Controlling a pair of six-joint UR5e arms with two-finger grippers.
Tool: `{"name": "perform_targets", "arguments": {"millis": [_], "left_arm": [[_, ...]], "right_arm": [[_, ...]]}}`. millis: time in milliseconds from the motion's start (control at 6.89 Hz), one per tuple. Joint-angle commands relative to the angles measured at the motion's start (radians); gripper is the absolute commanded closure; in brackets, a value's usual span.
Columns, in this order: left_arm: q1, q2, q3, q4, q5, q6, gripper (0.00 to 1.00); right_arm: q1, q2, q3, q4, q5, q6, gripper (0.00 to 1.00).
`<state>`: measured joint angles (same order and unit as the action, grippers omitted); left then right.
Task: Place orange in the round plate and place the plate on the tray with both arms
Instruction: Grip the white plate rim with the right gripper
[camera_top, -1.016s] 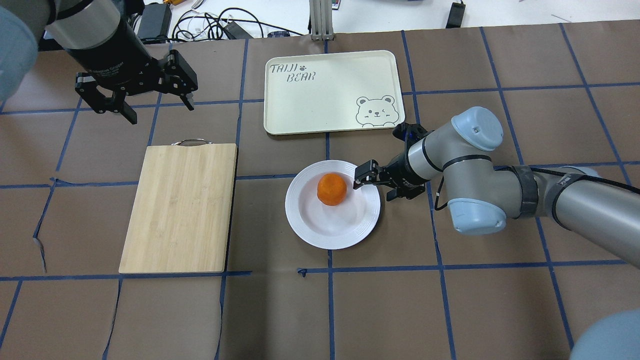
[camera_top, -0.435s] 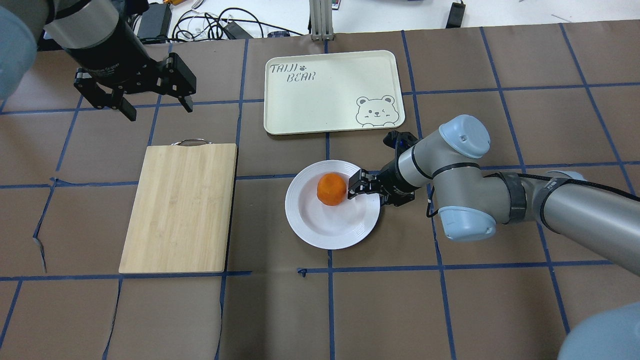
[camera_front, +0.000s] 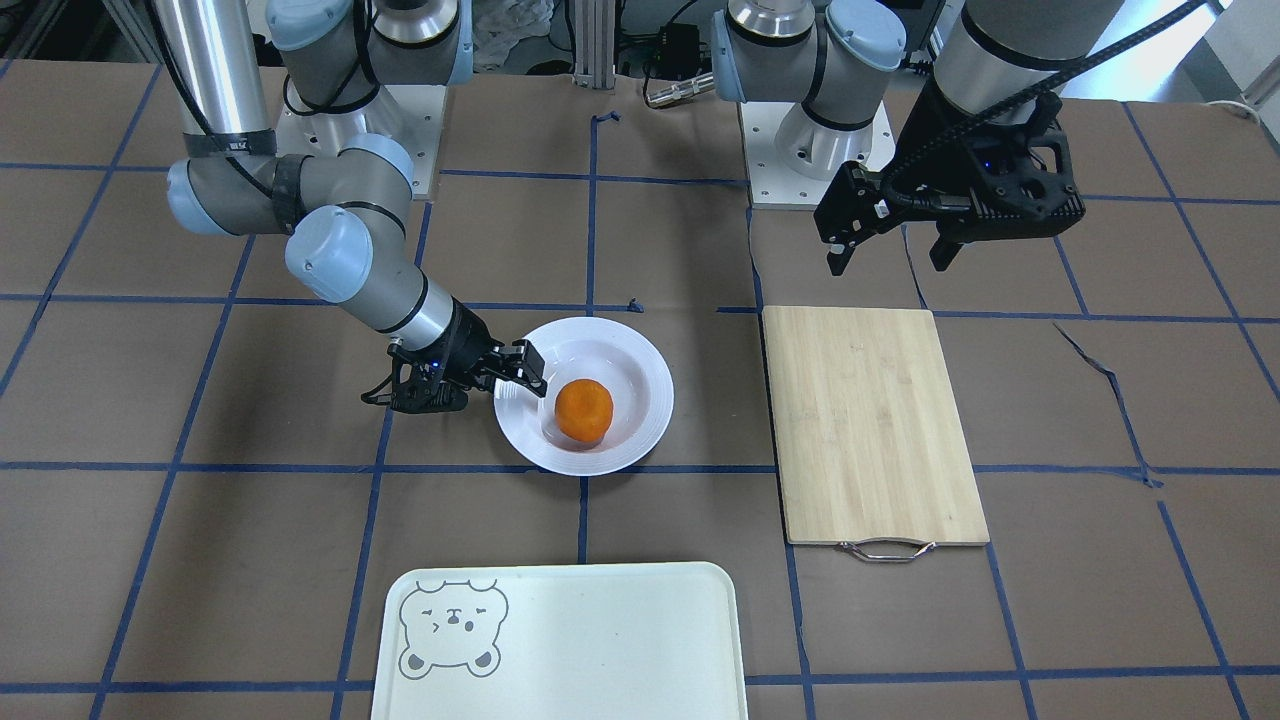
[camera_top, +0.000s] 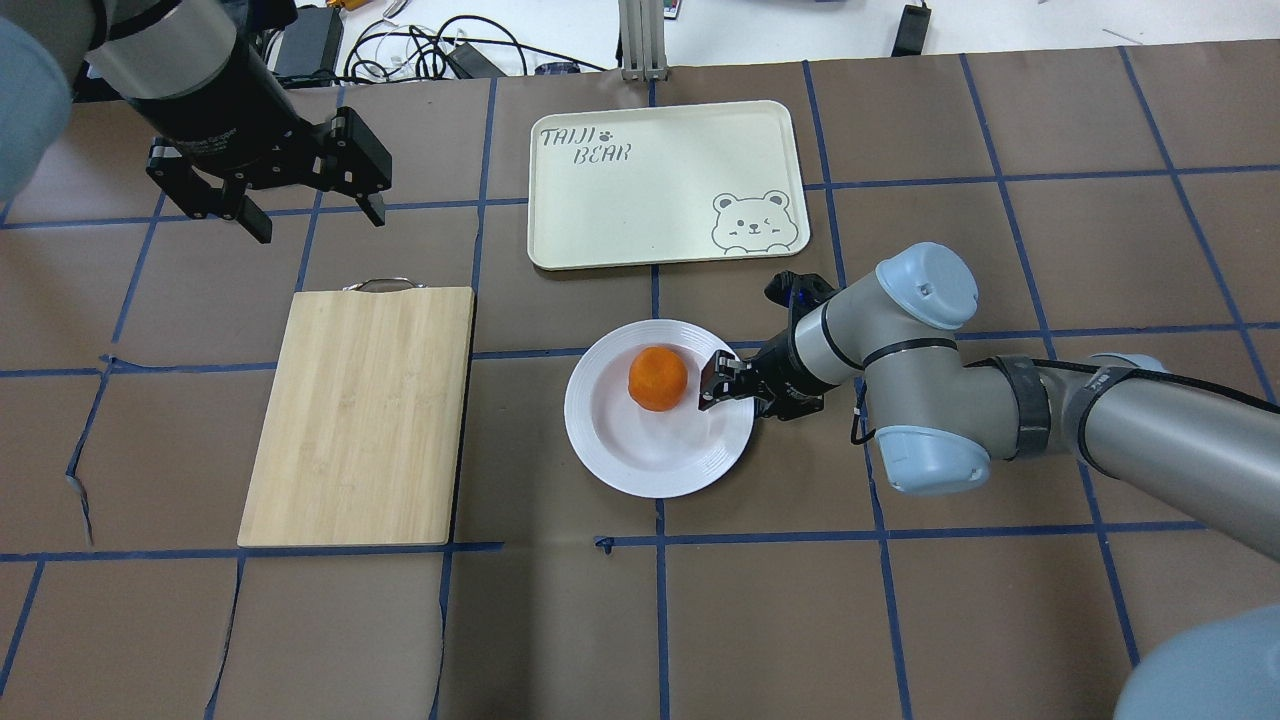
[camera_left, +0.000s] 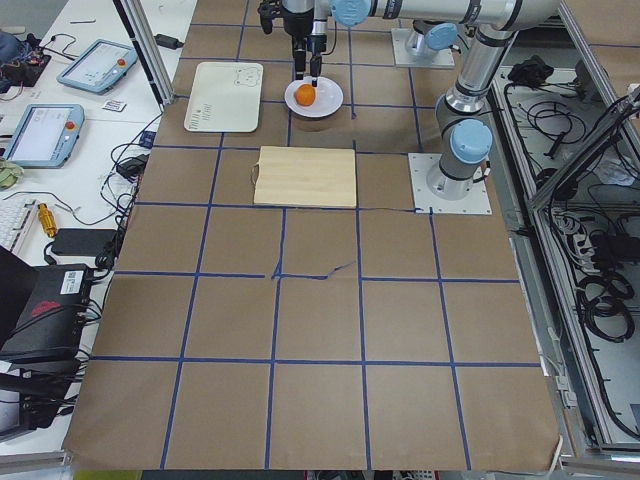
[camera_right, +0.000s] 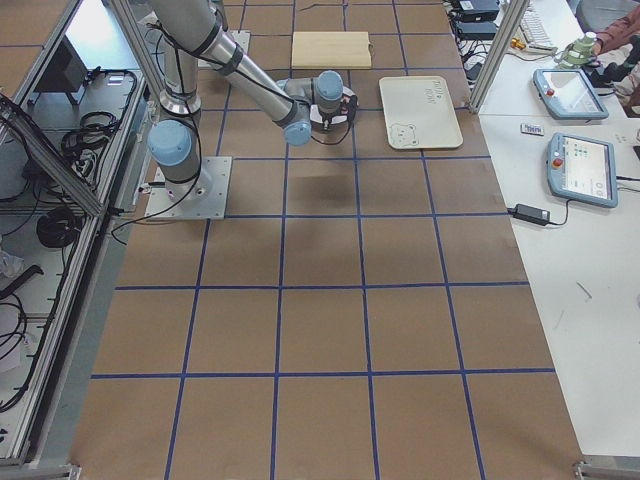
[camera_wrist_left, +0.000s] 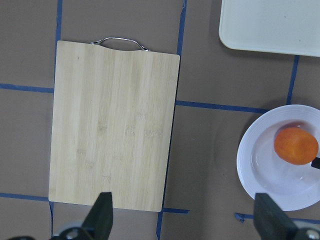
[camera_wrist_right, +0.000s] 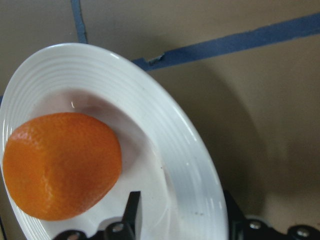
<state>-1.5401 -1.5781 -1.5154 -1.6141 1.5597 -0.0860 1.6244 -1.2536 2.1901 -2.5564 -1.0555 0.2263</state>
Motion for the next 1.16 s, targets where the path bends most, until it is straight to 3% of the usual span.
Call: {"name": "perform_targets", "arguments": {"millis": [0,145,1016], "left_arm": [[0.000,0.001,0.000,-0.001,-0.004,0.000,0.00],[0.000,0.003,0.000,-0.001,-0.004,0.000,0.00],[0.003,0.004,0.000,-0.003,-0.004,0.002,0.00]], "right_arm": [[0.000,0.000,0.002,-0.001,0.002,0.001,0.95],[0.000,0.000,0.000,-0.001,0.002,0.004,1.00],[-0.037,-0.010,-0.105,0.008,0.003,0.076,1.00]]}}
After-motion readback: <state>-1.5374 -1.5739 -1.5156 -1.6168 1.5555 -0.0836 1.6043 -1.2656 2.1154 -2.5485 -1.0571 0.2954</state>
